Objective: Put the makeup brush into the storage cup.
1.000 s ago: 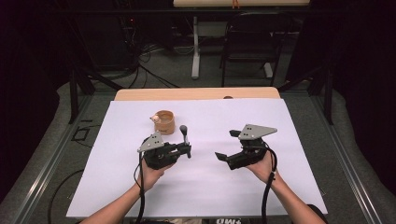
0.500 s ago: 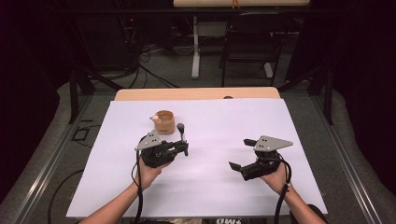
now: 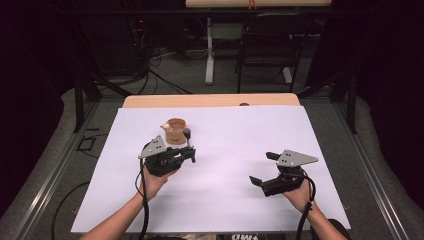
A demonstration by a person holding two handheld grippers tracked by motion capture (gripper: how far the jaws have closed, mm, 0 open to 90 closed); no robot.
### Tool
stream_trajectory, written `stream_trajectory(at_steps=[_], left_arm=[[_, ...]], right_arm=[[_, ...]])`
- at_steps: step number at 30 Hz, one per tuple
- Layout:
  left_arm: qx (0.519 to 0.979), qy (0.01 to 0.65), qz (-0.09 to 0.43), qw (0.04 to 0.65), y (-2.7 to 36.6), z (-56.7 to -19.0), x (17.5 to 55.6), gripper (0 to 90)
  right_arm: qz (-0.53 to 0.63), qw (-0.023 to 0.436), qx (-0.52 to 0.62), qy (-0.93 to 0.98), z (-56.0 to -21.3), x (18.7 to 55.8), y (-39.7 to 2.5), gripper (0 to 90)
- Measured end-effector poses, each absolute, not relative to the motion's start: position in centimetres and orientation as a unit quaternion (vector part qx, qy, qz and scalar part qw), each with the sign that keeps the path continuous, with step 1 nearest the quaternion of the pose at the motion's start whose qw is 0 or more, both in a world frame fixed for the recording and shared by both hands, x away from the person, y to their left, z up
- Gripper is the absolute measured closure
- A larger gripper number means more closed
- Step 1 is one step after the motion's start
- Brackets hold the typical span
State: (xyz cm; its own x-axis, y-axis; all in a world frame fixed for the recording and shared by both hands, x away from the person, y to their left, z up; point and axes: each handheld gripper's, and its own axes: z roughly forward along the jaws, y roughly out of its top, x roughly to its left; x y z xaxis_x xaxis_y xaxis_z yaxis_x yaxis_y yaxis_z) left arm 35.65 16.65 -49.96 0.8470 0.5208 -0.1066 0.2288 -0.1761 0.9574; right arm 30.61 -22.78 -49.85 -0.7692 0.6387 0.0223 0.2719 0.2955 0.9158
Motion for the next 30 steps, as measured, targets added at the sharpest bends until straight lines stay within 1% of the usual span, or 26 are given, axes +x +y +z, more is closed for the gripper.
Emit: stream_trajectory(at_steps=[7,9,16,30], left_arm=[[0.751,0.252,0.134,0.595,17.4,-49.5,36.1,79.0],[0.747,0.259,0.145,0.595,17.6,-49.3,36.2,79.0],[0.737,0.262,0.152,0.603,18.3,-48.5,37.0,79.1],[0.739,0.269,0.18,0.591,19.2,-46.9,39.1,79.0]], right_arm=[[0.518,0.181,0.287,0.785,-50.1,30.6,-22.8,0.4],[0.517,0.18,0.286,0.786,-50.2,30.6,-22.8,0.4],[0.513,0.18,0.285,0.789,-50.2,30.6,-22.6,0.5],[0.509,0.182,0.285,0.791,-50.2,30.6,-22.6,0.6]])
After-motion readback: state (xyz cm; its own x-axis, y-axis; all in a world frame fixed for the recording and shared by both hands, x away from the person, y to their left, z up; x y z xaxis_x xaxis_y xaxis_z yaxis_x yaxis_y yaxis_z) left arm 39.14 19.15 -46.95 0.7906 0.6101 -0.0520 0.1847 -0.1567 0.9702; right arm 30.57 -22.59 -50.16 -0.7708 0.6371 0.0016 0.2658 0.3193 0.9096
